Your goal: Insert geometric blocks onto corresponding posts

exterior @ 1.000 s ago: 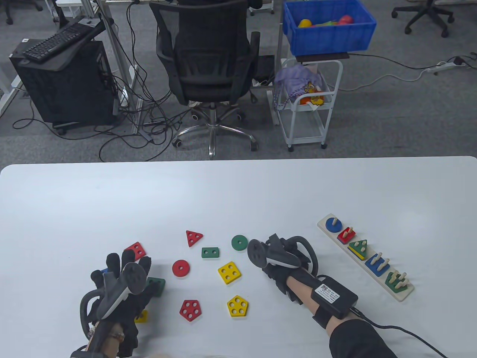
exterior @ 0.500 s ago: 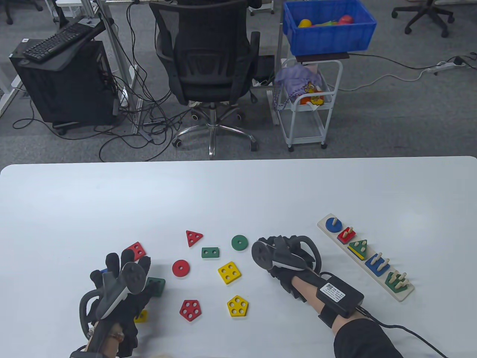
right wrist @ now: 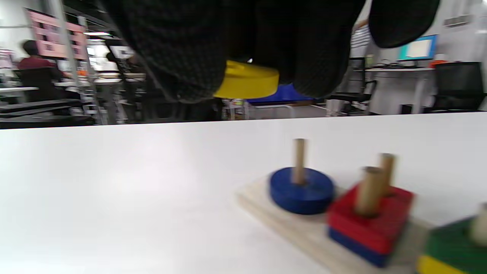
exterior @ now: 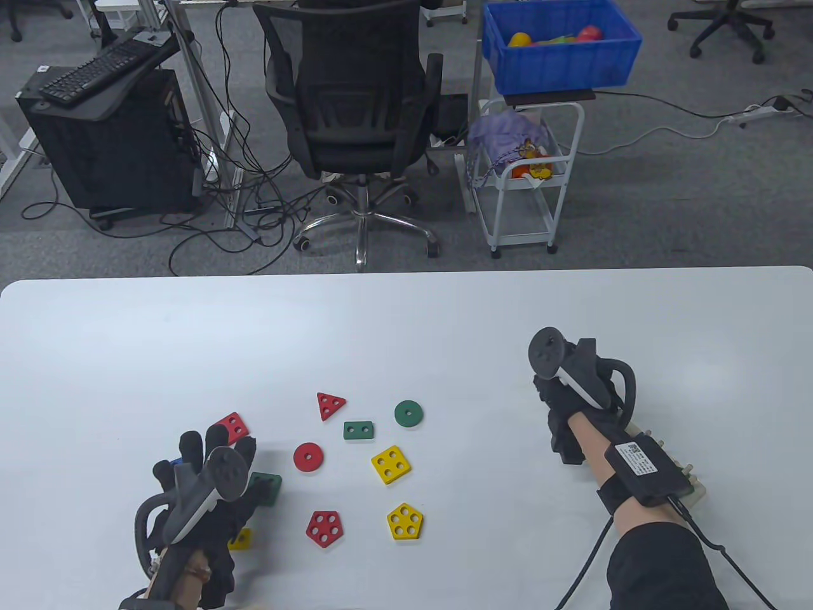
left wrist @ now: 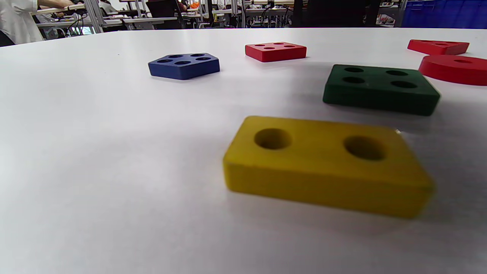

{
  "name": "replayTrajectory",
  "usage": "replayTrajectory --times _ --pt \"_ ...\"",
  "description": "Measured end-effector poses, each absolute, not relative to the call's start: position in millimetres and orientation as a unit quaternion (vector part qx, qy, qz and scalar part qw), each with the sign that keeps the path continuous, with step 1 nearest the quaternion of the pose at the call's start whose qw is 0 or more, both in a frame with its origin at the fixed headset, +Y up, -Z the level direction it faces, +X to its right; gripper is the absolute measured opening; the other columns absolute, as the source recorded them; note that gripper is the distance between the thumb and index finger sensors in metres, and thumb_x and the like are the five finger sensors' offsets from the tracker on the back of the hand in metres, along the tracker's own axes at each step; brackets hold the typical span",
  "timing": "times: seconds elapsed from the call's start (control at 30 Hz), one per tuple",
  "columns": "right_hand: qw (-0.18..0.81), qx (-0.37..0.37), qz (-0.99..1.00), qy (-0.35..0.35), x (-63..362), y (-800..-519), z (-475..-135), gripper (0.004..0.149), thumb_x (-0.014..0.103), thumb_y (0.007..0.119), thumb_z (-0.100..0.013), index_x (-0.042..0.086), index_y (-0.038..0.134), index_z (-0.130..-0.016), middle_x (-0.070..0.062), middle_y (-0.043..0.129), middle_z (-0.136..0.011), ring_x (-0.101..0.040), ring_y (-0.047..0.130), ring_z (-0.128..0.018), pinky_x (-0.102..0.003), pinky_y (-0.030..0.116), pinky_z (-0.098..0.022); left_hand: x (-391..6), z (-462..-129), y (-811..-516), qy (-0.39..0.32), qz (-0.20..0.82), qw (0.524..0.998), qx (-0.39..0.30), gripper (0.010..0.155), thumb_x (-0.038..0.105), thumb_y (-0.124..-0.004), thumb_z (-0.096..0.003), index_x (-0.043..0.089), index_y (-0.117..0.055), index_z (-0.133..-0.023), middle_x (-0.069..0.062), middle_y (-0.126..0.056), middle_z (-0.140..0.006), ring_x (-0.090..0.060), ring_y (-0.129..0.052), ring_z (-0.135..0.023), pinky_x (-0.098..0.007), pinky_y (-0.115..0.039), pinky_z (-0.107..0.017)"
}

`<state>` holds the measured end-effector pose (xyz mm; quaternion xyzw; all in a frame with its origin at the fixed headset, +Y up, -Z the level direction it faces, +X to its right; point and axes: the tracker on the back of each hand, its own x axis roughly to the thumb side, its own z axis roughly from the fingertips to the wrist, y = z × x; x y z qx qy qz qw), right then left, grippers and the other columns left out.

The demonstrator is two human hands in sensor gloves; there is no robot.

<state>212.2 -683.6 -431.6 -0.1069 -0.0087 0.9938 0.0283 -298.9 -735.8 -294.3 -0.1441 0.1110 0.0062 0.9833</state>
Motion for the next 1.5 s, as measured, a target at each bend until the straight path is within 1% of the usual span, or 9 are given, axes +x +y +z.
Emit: replayTrajectory --times 0.2,0.6,0.7,0.8,0.97,1.1,1.27,1.43,1.5 --pt "0.028 -0.157 0.987 0.016 232.2 -701.0 -439.1 0.063 0.035 0.09 -0.042 0.018 0.067 -0.098 -0.014 0.076 -0.099 -0.039 0.086 -0.082 -0.068 0.062 -0.064 -298.8 -294.1 -735.7 0.111 0.004 0.983 -0.145 0.076 0.074 -0.054 -0.0351 0.059 -0.027 -0.104 0.022 0.0 -0.117 -0.019 0.002 -0.112 -0.059 -0.01 -0.08" --pt "0.011 -0.172 0.985 0.027 233.6 -716.5 -444.9 0.061 0.033 0.09 -0.042 0.021 0.067 -0.098 -0.01 0.076 -0.1 -0.039 0.081 -0.088 -0.069 0.059 -0.066 -298.6 -294.0 -735.8 0.113 0.003 0.983 -0.147 0.076 0.074 -0.054 -0.0352 0.059 -0.027 -0.105 0.021 -0.001 -0.117 -0.019 0.002 -0.112 -0.059 -0.01 -0.08" --pt "0.011 -0.167 0.985 0.038 233.3 -716.0 -443.8 0.066 0.033 0.09 -0.043 0.021 0.061 -0.101 -0.013 0.063 -0.108 -0.043 0.069 -0.097 -0.071 0.054 -0.068 -298.8 -294.0 -735.8 0.112 0.003 0.983 -0.147 0.076 0.074 -0.054 -0.0352 0.059 -0.027 -0.105 0.022 -0.001 -0.117 -0.019 0.002 -0.112 -0.059 -0.01 -0.08" --pt "0.014 -0.153 0.988 0.02 229.3 -712.4 -438.6 0.065 0.033 0.089 -0.043 0.021 0.062 -0.101 -0.013 0.062 -0.109 -0.043 0.068 -0.098 -0.071 0.053 -0.069 -299.0 -294.1 -735.7 0.112 0.004 0.983 -0.147 0.076 0.074 -0.054 -0.0352 0.059 -0.027 -0.105 0.021 -0.001 -0.117 -0.019 0.002 -0.112 -0.059 -0.01 -0.08" --pt "0.007 -0.051 0.999 0.005 198.4 -707.8 -416.5 0.063 0.034 0.088 -0.043 0.02 0.064 -0.1 -0.014 0.065 -0.106 -0.044 0.071 -0.095 -0.07 0.057 -0.066 -298.9 -294.1 -735.8 0.112 0.003 0.983 -0.148 0.076 0.074 -0.054 -0.0352 0.059 -0.027 -0.104 0.022 -0.001 -0.117 -0.019 0.002 -0.112 -0.059 -0.01 -0.08" --pt "0.014 0.079 0.997 0.019 150.8 -711.2 -381.3 0.061 0.037 0.087 -0.043 0.019 0.066 -0.098 -0.014 0.073 -0.101 -0.042 0.081 -0.087 -0.068 0.063 -0.062 -298.8 -294.3 -735.8 0.111 0.003 0.983 -0.147 0.076 0.074 -0.054 -0.0352 0.059 -0.027 -0.105 0.021 -0.001 -0.117 -0.019 0.002 -0.112 -0.059 -0.01 -0.08" --pt "0.027 0.256 0.964 0.061 88.9 -720.9 -335.7 0.061 0.038 0.086 -0.043 0.02 0.066 -0.098 -0.013 0.075 -0.1 -0.04 0.085 -0.084 -0.067 0.066 -0.06 -298.3 -294.4 -735.7 0.109 0.003 0.983 -0.146 0.076 0.074 -0.054 -0.0352 0.059 -0.027 -0.105 0.022 0.0 -0.117 -0.019 0.002 -0.112 -0.059 -0.01 -0.08" --pt "-0.001 0.367 0.924 0.108 41.5 -735.1 -305.3 0.063 0.041 0.085 -0.043 0.019 0.065 -0.099 -0.013 0.074 -0.1 -0.039 0.085 -0.084 -0.065 0.068 -0.06 -298.0 -294.8 -736.0 0.108 0.005 0.984 -0.143 0.076 0.074 -0.054 -0.0352 0.059 -0.027 -0.105 0.022 0.0 -0.117 -0.019 0.002 -0.112 -0.059 -0.01 -0.08" --pt "-0.007 0.387 0.916 0.108 28.5 -740.0 -298.5 0.065 0.043 0.085 -0.043 0.018 0.064 -0.1 -0.014 0.073 -0.101 -0.039 0.084 -0.085 -0.066 0.068 -0.06 -297.7 -294.8 -736.2 0.107 0.005 0.984 -0.142 0.076 0.074 -0.054 -0.0352 0.059 -0.027 -0.104 0.022 0.0 -0.117 -0.019 0.002 -0.112 -0.059 -0.01 -0.08"
